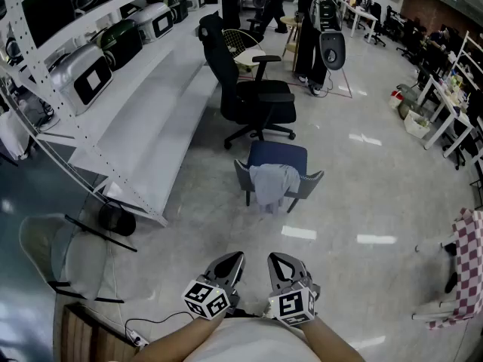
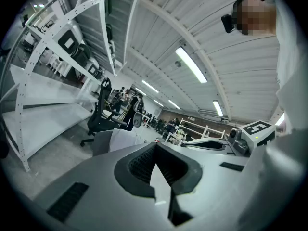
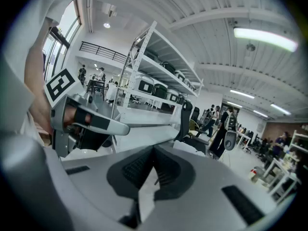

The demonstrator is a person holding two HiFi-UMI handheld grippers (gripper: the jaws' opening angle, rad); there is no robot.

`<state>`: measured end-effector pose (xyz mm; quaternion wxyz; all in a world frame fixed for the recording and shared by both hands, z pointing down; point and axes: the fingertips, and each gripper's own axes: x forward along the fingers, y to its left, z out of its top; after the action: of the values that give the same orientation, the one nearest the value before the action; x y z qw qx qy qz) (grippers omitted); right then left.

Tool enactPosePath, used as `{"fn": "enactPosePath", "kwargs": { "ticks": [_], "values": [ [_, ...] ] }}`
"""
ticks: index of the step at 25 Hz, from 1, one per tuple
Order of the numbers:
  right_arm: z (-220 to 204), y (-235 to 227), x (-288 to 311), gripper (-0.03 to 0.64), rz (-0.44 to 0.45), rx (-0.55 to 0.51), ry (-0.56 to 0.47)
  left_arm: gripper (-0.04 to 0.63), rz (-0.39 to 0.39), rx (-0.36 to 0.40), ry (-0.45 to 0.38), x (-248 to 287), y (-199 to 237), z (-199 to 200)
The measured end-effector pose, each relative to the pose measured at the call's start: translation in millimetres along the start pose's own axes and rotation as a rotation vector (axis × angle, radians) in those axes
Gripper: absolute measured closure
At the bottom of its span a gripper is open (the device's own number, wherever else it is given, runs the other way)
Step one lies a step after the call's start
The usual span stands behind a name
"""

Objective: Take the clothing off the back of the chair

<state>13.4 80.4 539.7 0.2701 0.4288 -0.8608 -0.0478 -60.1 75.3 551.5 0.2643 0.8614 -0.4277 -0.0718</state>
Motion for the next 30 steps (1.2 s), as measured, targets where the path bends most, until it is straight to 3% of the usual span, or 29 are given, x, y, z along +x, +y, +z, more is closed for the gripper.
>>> {"fn": "enactPosePath", "kwargs": {
  "ticks": [21,30],
  "values": [
    [-5.5,-13.0,-10.0,0.600,-0.021,0.019,-0.015,0.588,0.002,0.002,0.001,14.1,-7.4,-1.1],
    [-27.1,-43.3,-33.8,0.600,0.028,0.008,-0.037,0.588,0.090,0.009,-0.053,31.5,-31.2,-6.5]
  ]
}}
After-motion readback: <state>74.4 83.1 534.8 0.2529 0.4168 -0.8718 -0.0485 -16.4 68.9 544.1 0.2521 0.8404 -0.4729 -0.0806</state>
